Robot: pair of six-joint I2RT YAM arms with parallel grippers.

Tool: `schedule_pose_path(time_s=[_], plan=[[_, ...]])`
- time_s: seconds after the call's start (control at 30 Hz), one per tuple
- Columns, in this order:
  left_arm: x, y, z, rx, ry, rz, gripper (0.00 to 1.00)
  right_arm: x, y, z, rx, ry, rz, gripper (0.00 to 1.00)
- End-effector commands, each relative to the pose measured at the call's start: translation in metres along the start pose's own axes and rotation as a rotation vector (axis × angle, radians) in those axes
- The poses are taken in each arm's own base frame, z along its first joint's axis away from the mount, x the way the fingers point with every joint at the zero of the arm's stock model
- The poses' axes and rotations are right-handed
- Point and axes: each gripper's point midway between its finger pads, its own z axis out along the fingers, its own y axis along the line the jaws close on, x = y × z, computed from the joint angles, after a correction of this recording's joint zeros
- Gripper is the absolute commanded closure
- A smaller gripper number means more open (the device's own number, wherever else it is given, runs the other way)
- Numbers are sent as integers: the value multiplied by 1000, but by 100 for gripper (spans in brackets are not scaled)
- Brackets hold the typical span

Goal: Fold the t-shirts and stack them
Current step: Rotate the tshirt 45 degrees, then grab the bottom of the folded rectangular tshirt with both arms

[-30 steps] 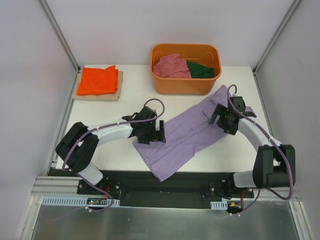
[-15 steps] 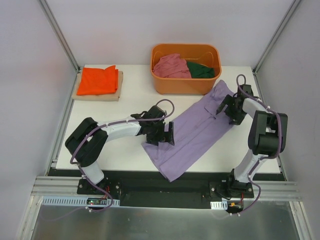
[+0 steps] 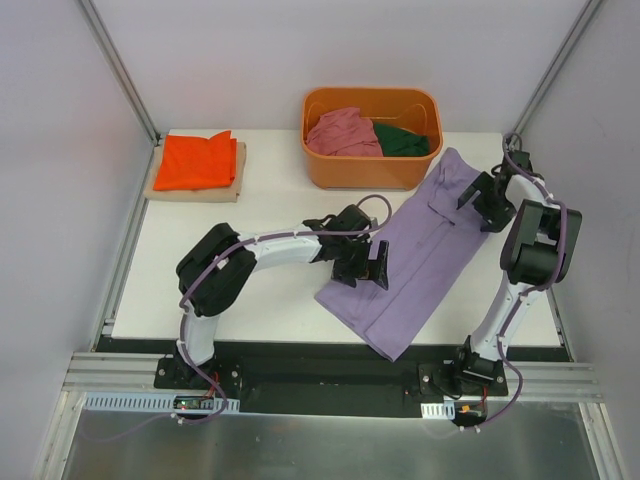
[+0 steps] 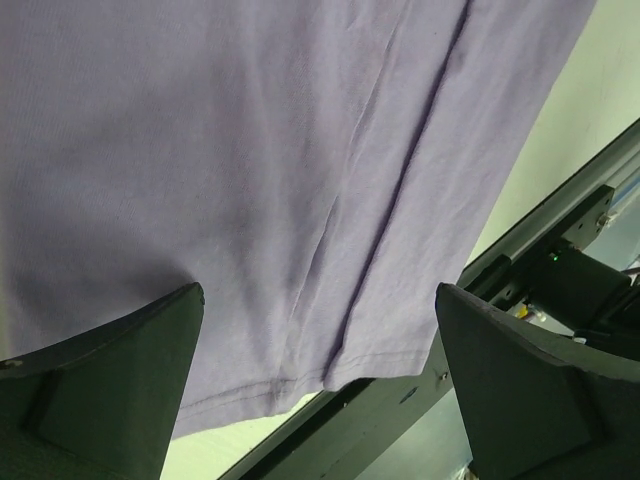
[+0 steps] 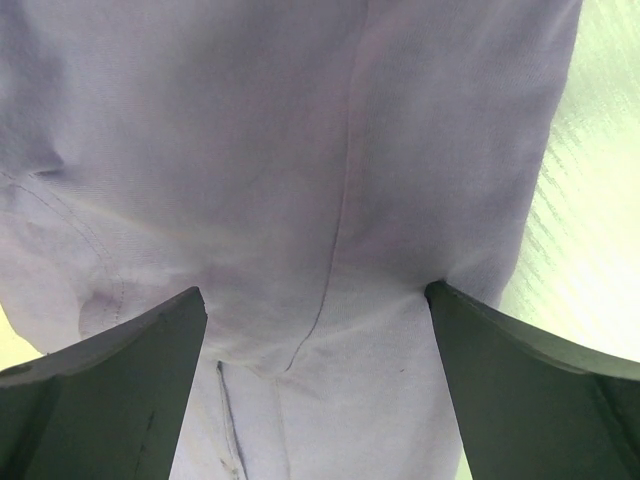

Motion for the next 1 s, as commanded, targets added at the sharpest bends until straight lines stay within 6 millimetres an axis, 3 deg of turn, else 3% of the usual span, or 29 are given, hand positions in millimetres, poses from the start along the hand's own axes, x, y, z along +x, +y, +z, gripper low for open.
schedule_pose_path(time_s=[0.0,0.1,0.17,0.27,0.33,0.47,0.57,0.7,0.8,0.97], plan=[[-14,-15,-4,6,-37,35,1,-11,-4,-2,20,-21,-19,4],[-18,-10,-16,-41,-75,52,1,-17,-3,-8,20,-46,-24,4],[-17,-9,-26,-56,-96,61,1,-20,5,-23,-11,-63,-48,4],[-16,-3,-44,-85,-145,69,1,-15,13,-58,-8,-103,-124,4],[-12,3,-55,-106,-171,77,1,-5,17,-96,32,-166,-213,4],[9,44,-75,-224,-222,33,1,69,16,-134,68,-185,-337,4],[24,71,-85,-269,-232,-46,1,164,22,-139,-26,-79,-489,3],[34,91,-88,-302,-234,-90,3,267,11,-154,-88,21,-718,1],[36,95,-85,-310,-223,-110,9,330,7,-169,-203,100,-860,7],[35,93,-72,-296,-190,-127,17,393,10,-187,-353,152,-1025,16]])
